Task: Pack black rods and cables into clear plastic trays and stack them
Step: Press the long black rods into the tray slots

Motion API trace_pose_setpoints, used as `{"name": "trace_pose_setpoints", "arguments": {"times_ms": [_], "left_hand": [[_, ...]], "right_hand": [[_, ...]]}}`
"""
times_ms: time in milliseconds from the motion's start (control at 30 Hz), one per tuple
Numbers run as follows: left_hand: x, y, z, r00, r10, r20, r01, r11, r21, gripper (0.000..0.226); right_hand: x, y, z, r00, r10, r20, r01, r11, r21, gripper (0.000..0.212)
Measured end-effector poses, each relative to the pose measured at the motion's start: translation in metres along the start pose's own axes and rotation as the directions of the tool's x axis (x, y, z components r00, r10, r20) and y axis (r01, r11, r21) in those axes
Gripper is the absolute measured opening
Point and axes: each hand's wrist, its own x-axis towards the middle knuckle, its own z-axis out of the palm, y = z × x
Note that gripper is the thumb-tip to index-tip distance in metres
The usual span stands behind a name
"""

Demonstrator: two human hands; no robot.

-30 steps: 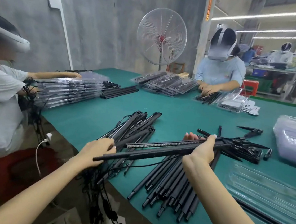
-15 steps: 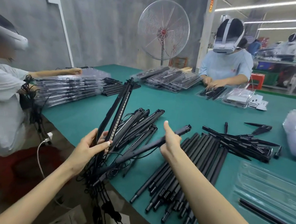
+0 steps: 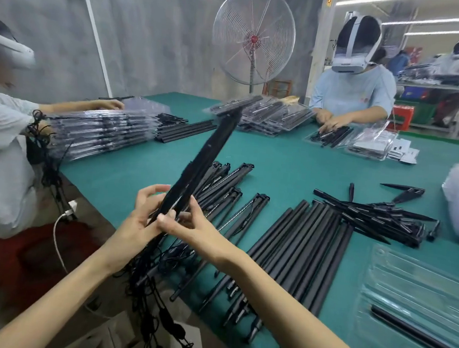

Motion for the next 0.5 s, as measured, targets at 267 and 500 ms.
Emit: {"name": "trace_pose_setpoints", "arguments": {"times_ms": [267,500], "left_hand": [[0.016,0.032,-0.044,0.925,0.059,-0.375,-0.206,0.909,-0.363,0.038],[0.008,0.064,-0.096,0.897,0.12,-0.425,-0.264,0.918,-0.297,0.044]], "right_hand": [[-0.024,0.035,-0.001,0.971,0.046,0.235,0.187,0.467,-0.865,0.075],[-0.016,0.032,0.035,0.977,-0.133,0.169,0.199,0.26,-0.945,0.074]]}}
